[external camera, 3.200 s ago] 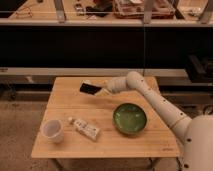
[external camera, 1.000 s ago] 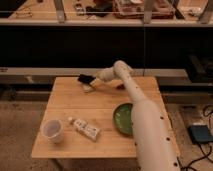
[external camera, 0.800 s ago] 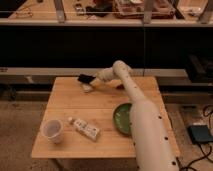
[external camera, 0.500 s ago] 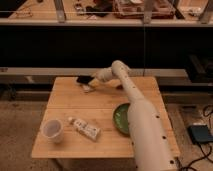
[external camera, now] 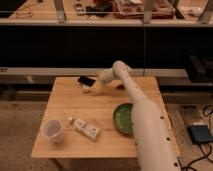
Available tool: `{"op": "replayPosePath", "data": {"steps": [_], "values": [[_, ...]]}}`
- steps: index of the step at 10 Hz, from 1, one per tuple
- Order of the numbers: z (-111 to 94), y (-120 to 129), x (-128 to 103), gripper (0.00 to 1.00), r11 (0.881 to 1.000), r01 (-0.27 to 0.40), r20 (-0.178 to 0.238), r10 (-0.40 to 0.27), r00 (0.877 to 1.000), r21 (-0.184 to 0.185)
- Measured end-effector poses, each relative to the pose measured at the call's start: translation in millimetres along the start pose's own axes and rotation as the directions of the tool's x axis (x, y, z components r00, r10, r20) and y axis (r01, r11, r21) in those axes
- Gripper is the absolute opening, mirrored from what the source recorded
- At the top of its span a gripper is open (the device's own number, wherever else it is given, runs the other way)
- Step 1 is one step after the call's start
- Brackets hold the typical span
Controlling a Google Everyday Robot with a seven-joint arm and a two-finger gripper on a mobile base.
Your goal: Place the eraser on the white sponge
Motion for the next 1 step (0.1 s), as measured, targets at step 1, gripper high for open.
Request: {"op": "replayPosePath", "data": {"steps": [1], "values": [[-11.3,0.7,2.6,0.8,1.0,0.01,-0.002,-0.01,1.0,-0.004]]}}
